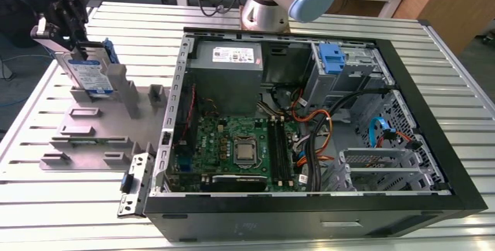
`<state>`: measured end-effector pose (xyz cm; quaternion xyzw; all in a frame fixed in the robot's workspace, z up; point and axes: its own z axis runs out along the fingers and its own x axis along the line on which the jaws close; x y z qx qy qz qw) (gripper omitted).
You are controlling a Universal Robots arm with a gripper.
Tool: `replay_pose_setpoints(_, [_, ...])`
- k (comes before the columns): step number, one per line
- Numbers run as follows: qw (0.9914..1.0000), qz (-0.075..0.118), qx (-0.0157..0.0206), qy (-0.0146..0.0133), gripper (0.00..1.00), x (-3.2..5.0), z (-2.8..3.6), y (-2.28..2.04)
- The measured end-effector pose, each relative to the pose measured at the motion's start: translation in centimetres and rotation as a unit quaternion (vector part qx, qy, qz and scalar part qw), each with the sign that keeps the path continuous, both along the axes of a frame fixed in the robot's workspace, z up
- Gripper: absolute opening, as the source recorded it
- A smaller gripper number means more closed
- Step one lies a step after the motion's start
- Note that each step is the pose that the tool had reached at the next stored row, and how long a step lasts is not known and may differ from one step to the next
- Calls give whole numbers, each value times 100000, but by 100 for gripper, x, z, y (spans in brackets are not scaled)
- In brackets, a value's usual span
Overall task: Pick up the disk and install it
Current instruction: 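Pick up the disk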
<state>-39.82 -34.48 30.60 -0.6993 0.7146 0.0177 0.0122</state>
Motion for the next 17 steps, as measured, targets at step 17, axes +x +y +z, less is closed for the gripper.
replay_pose_setpoints(17, [100000,37,-1,-3,35,0,89,0])
